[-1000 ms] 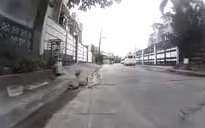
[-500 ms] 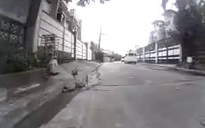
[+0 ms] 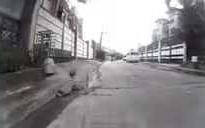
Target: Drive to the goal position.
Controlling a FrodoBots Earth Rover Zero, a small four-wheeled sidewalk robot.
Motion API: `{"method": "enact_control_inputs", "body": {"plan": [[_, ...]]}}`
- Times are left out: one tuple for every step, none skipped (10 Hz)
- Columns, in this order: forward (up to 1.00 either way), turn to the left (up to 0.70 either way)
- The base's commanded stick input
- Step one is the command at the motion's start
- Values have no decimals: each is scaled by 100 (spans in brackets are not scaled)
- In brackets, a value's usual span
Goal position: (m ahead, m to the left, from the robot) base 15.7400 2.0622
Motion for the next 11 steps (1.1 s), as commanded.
{"method": "enact_control_inputs", "body": {"plan": [[70, 0], [70, 0], [70, 0], [70, 0], [70, 0], [70, 0], [70, 0], [70, 0], [70, 0], [70, 0], [70, 0]]}}
